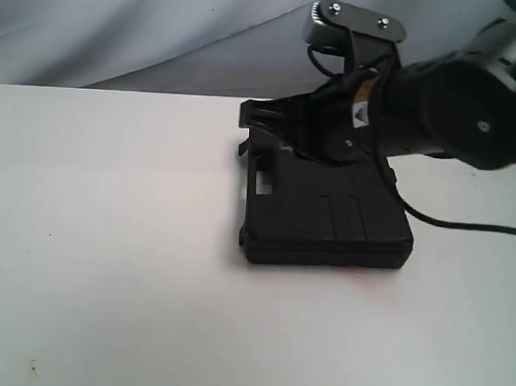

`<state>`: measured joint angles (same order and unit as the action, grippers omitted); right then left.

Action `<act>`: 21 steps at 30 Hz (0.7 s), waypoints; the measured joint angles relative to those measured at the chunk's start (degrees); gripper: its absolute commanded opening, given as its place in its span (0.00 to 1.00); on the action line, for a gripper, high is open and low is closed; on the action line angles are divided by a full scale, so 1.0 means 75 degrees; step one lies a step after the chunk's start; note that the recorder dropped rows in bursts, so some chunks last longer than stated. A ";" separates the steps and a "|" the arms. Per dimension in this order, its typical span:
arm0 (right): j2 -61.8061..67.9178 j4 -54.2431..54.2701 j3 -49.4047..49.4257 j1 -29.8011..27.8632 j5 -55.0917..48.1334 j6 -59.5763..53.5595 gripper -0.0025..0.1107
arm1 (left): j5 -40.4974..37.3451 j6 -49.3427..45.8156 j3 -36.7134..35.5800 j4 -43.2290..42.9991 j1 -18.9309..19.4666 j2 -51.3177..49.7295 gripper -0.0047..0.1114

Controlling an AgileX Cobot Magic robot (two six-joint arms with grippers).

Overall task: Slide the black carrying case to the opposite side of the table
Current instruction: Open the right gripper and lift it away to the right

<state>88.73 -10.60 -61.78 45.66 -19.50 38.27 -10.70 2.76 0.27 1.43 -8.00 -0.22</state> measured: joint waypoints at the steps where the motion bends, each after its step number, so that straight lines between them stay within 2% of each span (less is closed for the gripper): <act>1: -0.0151 0.0000 0.0186 -0.0052 0.0135 0.0000 0.02 | 0.0000 0.0000 0.0000 0.0000 0.0000 0.0000 0.04; 11: -0.2490 0.0294 0.2985 -0.0916 0.1467 -0.0499 0.02 | 0.0000 0.0000 0.0000 0.0000 0.0000 0.0000 0.04; 21: -0.4678 0.0347 0.4606 -0.2191 0.1640 -0.1119 0.02 | 0.0000 0.0000 0.0000 0.0000 0.0000 0.0000 0.04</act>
<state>53.64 -8.00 -27.24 29.22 -7.20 29.88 -10.70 2.76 0.27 1.43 -8.00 -0.22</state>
